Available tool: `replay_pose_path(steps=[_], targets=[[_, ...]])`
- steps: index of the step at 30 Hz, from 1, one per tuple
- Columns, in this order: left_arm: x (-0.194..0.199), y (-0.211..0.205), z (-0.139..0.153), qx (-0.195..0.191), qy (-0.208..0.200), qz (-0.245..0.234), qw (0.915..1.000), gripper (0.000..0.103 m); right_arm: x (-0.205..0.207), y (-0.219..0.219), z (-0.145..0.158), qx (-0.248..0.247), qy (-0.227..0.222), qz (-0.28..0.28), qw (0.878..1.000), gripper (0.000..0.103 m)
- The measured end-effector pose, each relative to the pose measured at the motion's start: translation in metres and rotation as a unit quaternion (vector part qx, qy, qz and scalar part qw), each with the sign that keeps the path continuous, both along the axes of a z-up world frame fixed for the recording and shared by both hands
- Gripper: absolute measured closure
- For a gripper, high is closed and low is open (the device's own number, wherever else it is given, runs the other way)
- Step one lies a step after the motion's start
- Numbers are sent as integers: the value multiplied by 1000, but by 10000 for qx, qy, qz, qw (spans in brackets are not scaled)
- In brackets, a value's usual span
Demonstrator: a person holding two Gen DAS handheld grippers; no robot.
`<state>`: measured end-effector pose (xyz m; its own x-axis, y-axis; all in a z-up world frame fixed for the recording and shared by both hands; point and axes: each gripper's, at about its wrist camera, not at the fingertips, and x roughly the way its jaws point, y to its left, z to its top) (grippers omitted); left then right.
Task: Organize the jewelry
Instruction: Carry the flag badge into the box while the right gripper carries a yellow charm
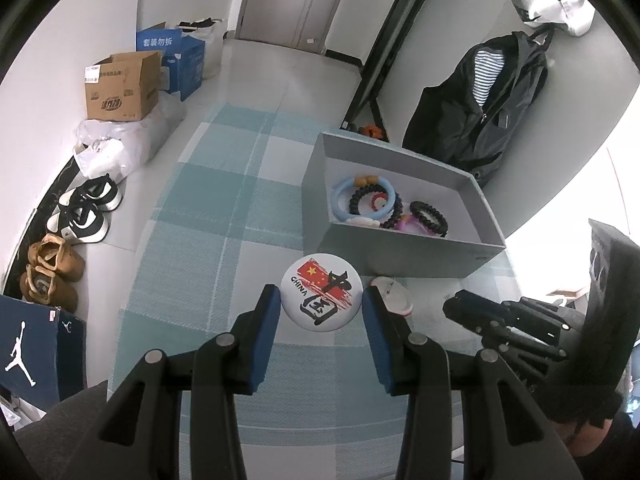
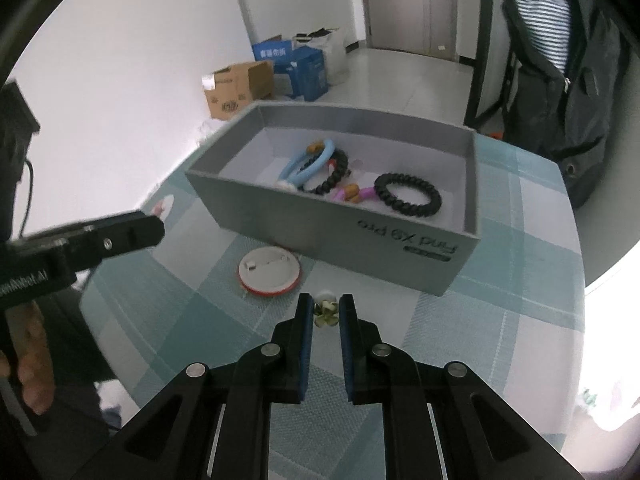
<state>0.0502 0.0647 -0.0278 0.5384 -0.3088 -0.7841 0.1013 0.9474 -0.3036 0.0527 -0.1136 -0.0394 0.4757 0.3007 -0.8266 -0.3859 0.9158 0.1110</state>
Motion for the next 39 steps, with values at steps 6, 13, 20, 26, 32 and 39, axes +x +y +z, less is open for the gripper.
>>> replay_pose_path(steps=[6, 13, 20, 26, 32, 39], targets=[[4, -8, 10, -49, -58, -22, 10000, 66, -2, -12, 20, 450, -137, -110, 9988, 91], [13, -22, 23, -21, -161, -192, 9997, 66, 4, -23, 42, 834, -296, -178, 9959, 91], [40, -33, 24, -105, -116, -402, 9991, 66, 27, -33, 57, 946, -386, -216, 9945, 91], [55, -47, 23, -121, -32, -660, 9977, 66, 45, -39, 61, 1194, -336, -257, 9919, 91], [71, -51, 16, -181, 90, -746, 9970, 66, 64, -40, 66, 1383, -235, -224, 9899, 91], [82, -53, 9, -314, 163, -770, 9964, 66, 80, -37, 54, 1492, -63, -249, 9885, 91]])
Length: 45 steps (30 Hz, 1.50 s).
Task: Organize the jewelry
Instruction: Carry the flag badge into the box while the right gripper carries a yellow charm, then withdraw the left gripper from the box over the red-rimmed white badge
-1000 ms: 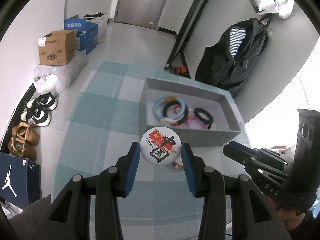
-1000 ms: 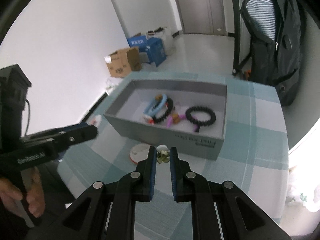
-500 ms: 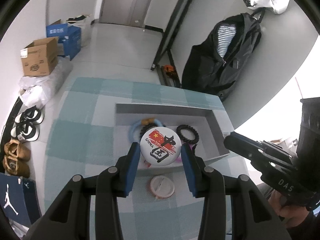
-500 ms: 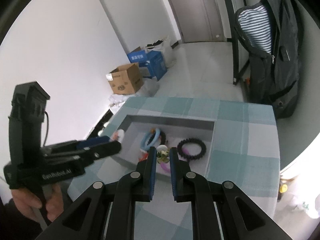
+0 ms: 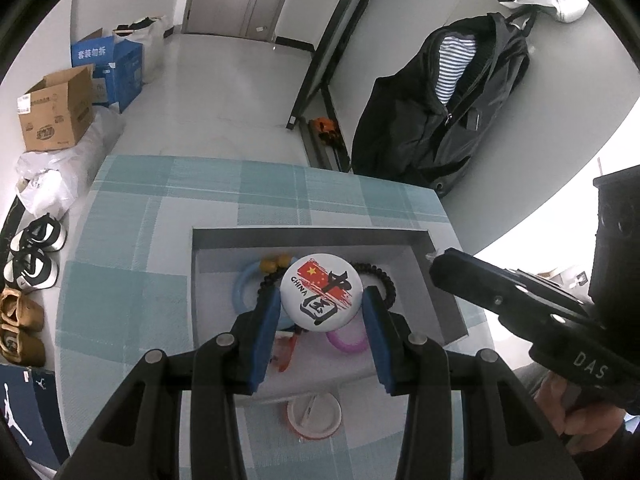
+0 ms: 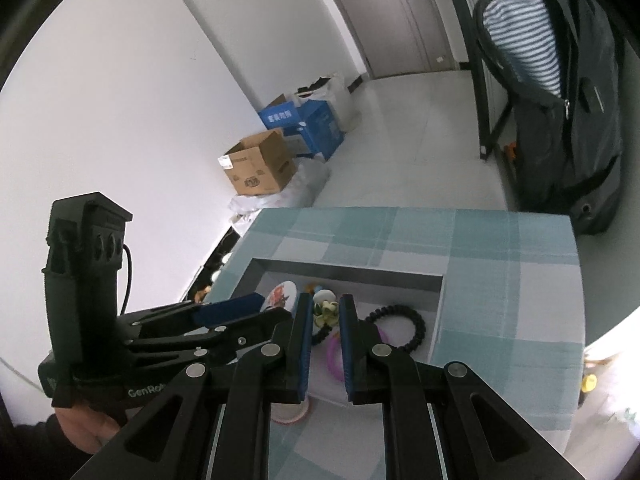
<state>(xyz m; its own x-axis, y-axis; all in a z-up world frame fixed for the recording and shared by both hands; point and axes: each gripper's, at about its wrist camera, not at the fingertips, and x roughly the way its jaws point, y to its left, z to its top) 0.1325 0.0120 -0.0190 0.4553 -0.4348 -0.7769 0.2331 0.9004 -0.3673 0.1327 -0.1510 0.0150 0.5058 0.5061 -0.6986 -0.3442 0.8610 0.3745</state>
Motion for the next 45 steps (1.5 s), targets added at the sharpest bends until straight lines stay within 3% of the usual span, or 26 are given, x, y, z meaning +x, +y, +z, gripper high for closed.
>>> replay_pose_path(steps=[13, 17, 19, 20, 21, 23, 28, 35, 45], targets=[[10, -2, -7, -245, -3, -149, 9996, 66, 16, 2, -17, -43, 280, -77, 9996, 91], [13, 5, -8, -601, 125, -53, 9981, 66, 16, 0, -18, -3, 315, -143, 9994, 88], [14, 6, -7, -606, 141, -37, 9981, 53, 16, -2, -18, -19, 331, -225, 9992, 83], [14, 8, -7, -659, 140, -23, 9977, 41, 16, -3, -18, -16, 324, -251, 9992, 80], [12, 10, -7, -743, 122, 16, 9972, 38, 16, -6, -18, -13, 312, -292, 9991, 74], [9, 13, -4, -825, 60, 43, 9966, 38, 14, -11, -17, 50, 279, -410, 9988, 63], [3, 13, 2, -754, -74, 64, 9971, 38, 12, -22, -14, 75, 253, -597, 9979, 55], [-11, 16, 7, -531, -181, 152, 9983, 38, 3, -27, -7, 75, 88, -618, 9980, 34], [-33, 28, 16, -420, -260, 467, 9977, 38, -14, -27, 0, -38, -142, -598, 9981, 23]])
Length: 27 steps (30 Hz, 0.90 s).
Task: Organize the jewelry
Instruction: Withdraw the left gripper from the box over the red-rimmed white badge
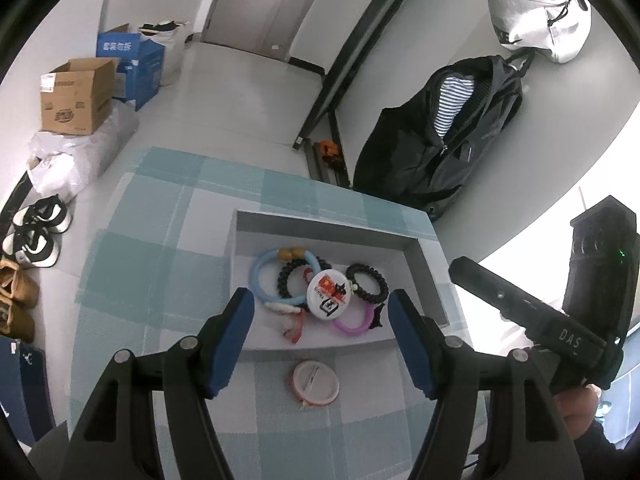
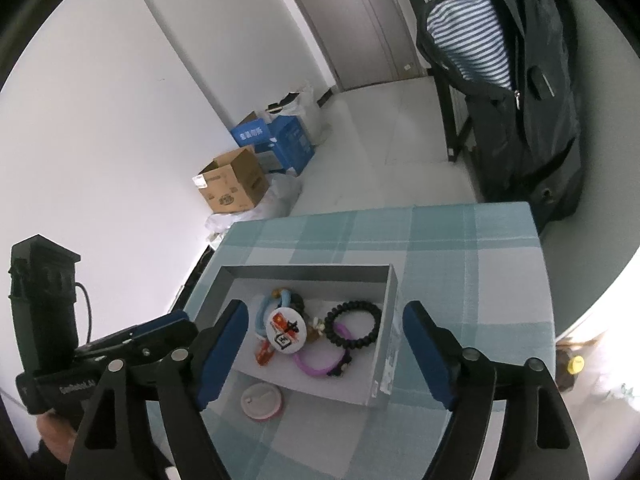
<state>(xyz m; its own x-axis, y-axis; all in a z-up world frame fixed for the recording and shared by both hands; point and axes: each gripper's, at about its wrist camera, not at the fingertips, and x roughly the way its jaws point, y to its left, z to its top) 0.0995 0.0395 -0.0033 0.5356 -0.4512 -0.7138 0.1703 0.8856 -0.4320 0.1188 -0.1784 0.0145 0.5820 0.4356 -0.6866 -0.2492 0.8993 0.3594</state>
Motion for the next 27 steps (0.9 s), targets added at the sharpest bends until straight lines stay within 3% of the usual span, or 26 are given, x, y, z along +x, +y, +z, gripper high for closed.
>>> replay_pose_path(steps=[6, 21, 27], targets=[[-14, -5, 1, 355, -115, 26, 9993, 37, -11, -3, 3, 28, -74, -9, 10000, 19], [-42, -30, -38, 812, 378, -365, 9953, 37, -33, -13, -4, 90, 49, -45, 9999, 11], [-42, -35, -48, 1084, 436, -449, 9921, 37, -44, -9, -21, 27, 218, -9, 9998, 6]])
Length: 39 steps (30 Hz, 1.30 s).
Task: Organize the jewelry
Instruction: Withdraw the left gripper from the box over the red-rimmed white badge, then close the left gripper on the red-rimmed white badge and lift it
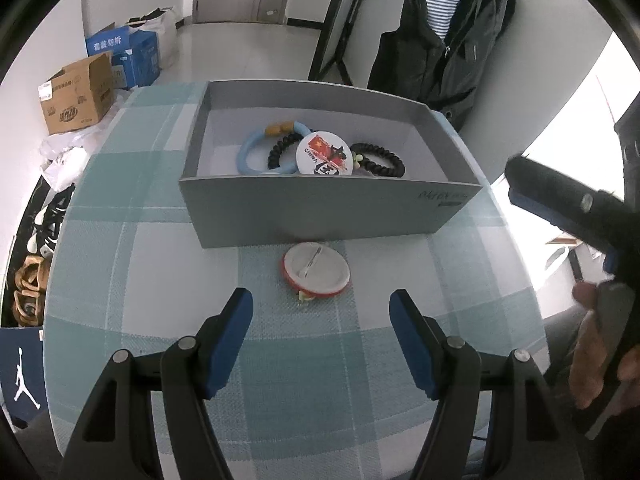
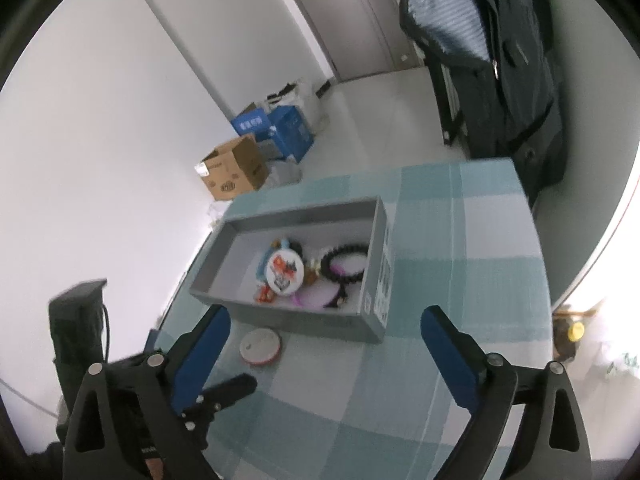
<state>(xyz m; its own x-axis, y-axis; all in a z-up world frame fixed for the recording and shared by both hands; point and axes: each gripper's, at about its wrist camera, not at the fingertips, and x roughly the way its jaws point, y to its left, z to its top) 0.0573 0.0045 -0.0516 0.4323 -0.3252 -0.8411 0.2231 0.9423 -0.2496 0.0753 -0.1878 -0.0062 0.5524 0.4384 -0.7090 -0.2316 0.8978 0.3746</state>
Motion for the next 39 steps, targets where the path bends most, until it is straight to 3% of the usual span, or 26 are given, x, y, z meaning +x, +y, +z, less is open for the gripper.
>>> replay_pose_path(steps=[6, 22, 26, 31, 33, 39], targets=[[8, -2, -4, 25, 24, -7, 10000, 37, -7, 1, -21, -141, 308, -20, 9994, 6], [13, -18, -11, 666, -132, -280, 9973, 37, -10, -3, -20, -269, 290, -25, 9992, 6], [13, -18, -11, 831, -189, -277, 9960, 50, -10, -4, -21, -272, 292, -33, 9992, 6], [19, -15, -10, 751, -109, -187, 9969, 52, -9, -2, -22, -316, 292, -12, 9991, 6], [20, -13, -9, 733, -104, -145, 9972, 66, -9, -2, -23, -343, 301, -17, 9990, 6], [21, -17, -9, 743, -129, -256, 9968, 66, -8, 0, -25, -365, 336, -39, 9988, 6]])
